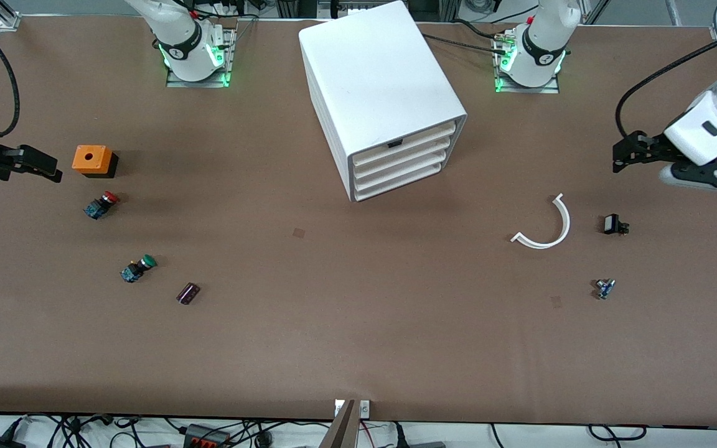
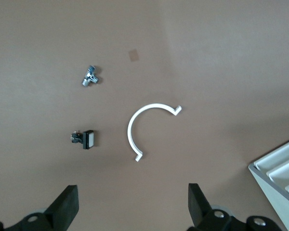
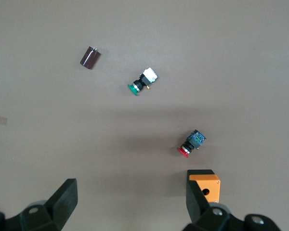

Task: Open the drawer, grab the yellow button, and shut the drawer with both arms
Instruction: 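Reach the left gripper to the bottom drawer handle while the right gripper advances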

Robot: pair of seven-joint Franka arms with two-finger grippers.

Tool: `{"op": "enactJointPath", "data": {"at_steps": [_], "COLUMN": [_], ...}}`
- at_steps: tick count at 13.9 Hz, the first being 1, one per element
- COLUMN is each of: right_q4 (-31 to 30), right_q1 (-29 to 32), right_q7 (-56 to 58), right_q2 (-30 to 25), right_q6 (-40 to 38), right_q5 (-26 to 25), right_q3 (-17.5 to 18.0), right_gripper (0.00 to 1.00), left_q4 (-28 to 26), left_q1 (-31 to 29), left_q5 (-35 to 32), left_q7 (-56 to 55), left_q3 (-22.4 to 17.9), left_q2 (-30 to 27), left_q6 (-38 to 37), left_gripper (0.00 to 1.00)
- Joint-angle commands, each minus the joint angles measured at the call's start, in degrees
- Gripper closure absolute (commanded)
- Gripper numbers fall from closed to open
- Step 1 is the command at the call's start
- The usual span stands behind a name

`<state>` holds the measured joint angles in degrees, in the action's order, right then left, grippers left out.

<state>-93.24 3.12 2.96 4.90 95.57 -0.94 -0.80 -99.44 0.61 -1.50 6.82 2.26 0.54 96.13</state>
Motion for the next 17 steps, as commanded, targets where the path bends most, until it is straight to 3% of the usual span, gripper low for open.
{"op": "enactJointPath", "data": {"at_steps": [1, 4, 6, 9, 12, 17], "right_q4": [-0.6, -0.5, -0.3, 0.2, 1.0, 1.2], "right_q1": [-0.8, -3.6, -5.1, -8.1, -13.2, -18.8], "right_q7": [0.6, -0.1, -0.2, -0.1, -0.2, -0.1], "right_q2": [-0.1, 0.5, 0.8, 2.3, 4.1, 5.6], "right_q6": [0.3, 0.9, 1.5, 2.3, 3.9, 4.7], "right_q5": [0.2, 0.3, 1.0, 6.2, 8.1, 8.7], "right_q3": [0.2, 0.2, 0.2, 0.2, 0.2, 0.1], "right_gripper": [0.0, 0.0, 0.0, 0.0, 0.0, 0.0], "left_q4": [1.4, 1.5, 1.5, 1.4, 1.0, -3.1], "left_q1": [1.9, 3.8, 3.9, 6.8, 6.9, 7.7], "left_q5": [1.1, 5.6, 16.0, 26.2, 38.9, 54.5], "left_q7": [1.8, 1.6, 2.1, 4.9, 15.1, 28.8], "left_q3": [0.2, 0.6, 0.6, 0.6, 0.6, 2.2], "left_q2": [5.2, 8.4, 10.5, 12.8, 15.9, 22.6], "left_q6": [-3.8, -6.1, -6.4, -6.8, -8.8, -9.5], "left_gripper": [0.0, 0.0, 0.0, 0.0, 0.0, 0.0]}}
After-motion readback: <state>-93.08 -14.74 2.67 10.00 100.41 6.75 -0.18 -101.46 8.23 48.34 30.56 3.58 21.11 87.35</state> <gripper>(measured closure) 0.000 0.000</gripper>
